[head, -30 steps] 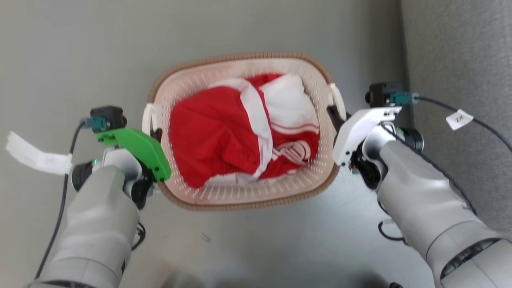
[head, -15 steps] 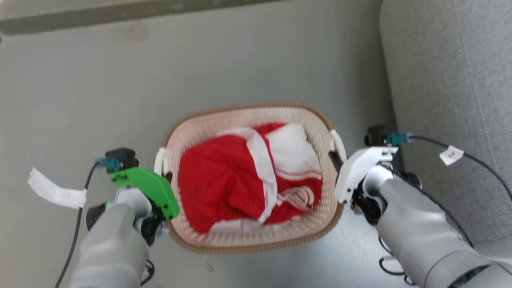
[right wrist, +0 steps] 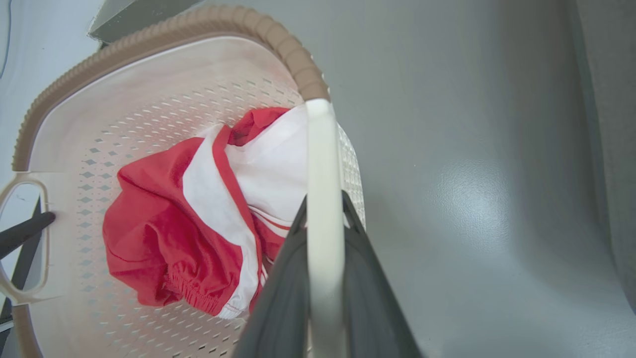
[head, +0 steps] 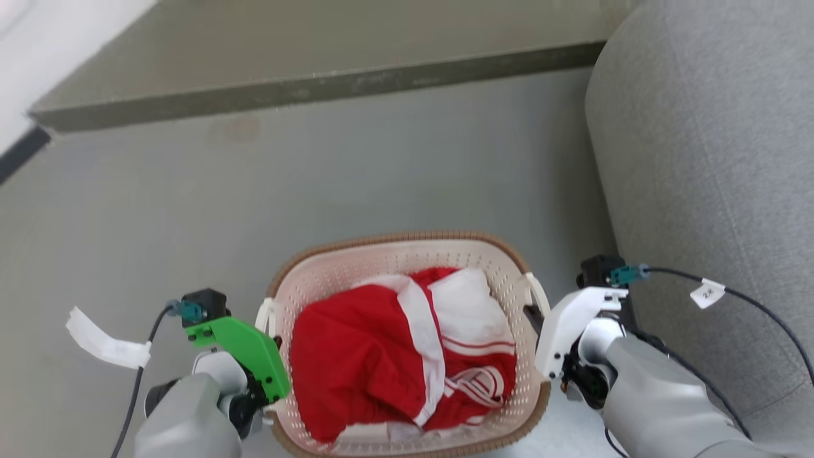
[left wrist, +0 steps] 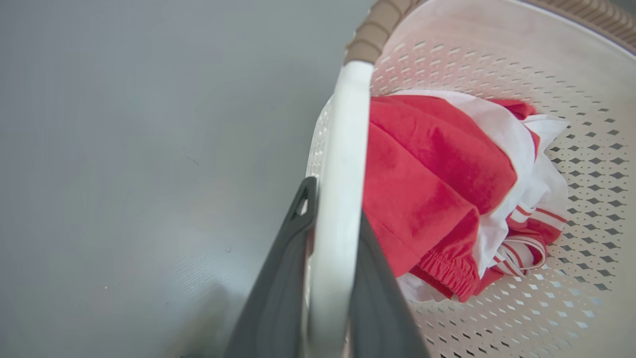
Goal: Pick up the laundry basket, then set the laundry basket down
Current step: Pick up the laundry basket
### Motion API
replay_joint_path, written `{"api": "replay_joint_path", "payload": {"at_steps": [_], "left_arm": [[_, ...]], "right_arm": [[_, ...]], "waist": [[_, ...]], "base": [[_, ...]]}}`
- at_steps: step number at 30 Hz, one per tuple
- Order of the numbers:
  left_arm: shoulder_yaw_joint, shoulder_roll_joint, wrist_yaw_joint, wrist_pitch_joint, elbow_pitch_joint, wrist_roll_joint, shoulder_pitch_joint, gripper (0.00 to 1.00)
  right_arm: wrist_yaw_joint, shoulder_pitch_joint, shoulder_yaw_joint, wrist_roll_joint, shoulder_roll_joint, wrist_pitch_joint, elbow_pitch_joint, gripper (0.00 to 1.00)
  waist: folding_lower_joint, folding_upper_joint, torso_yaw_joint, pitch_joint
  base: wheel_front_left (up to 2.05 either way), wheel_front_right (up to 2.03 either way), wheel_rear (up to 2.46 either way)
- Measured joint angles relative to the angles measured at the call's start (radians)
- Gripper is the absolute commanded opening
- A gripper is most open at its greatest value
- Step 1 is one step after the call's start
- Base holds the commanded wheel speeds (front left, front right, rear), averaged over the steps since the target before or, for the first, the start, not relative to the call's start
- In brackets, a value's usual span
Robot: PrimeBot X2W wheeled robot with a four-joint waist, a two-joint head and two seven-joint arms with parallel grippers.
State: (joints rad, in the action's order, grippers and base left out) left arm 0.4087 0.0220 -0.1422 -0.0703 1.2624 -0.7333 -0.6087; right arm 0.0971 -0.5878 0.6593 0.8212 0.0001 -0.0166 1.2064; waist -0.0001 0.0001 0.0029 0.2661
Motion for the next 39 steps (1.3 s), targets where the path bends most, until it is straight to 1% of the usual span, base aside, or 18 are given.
{"api": "replay_joint_path", "payload": {"at_steps": [5,12,20,24,30,39], "left_arm": [[0.005,0.001,0.0,-0.018,0.005,0.0,0.026,0.0],[0.007,0.002,0.0,-0.048,0.013,-0.004,0.065,0.0],[0.008,0.003,0.0,-0.089,0.019,-0.012,0.104,0.0],[0.008,0.003,0.0,-0.11,0.021,-0.021,0.125,0.0],[0.009,0.004,0.0,-0.133,0.022,-0.021,0.143,0.0],[0.008,0.004,0.0,-0.163,0.023,-0.039,0.151,0.0]], "right_arm": [[0.007,0.029,0.004,0.016,0.002,0.021,0.01,0.0],[0.008,0.064,0.012,0.025,0.005,0.061,0.021,0.0],[0.009,0.098,0.021,0.034,0.007,0.11,0.03,0.0],[0.016,0.117,0.024,0.042,0.007,0.132,0.034,0.0],[0.016,0.132,0.028,0.046,0.007,0.159,0.037,0.0],[0.016,0.141,0.031,0.052,0.007,0.178,0.039,0.0]], "waist": [[0.0,0.0,-0.001,-0.055],[0.0,0.0,-0.004,-0.123],[0.0,0.0,-0.006,-0.185],[0.0,0.0,-0.006,-0.212],[0.0,0.0,-0.006,-0.241],[0.0,0.0,-0.005,-0.252]], "base": [[0.0,0.0,0.0],[0.0,0.0,0.0],[0.0,0.0,0.0],[0.0,0.0,0.0],[0.0,0.0,0.0],[0.0,0.0,0.0]]}}
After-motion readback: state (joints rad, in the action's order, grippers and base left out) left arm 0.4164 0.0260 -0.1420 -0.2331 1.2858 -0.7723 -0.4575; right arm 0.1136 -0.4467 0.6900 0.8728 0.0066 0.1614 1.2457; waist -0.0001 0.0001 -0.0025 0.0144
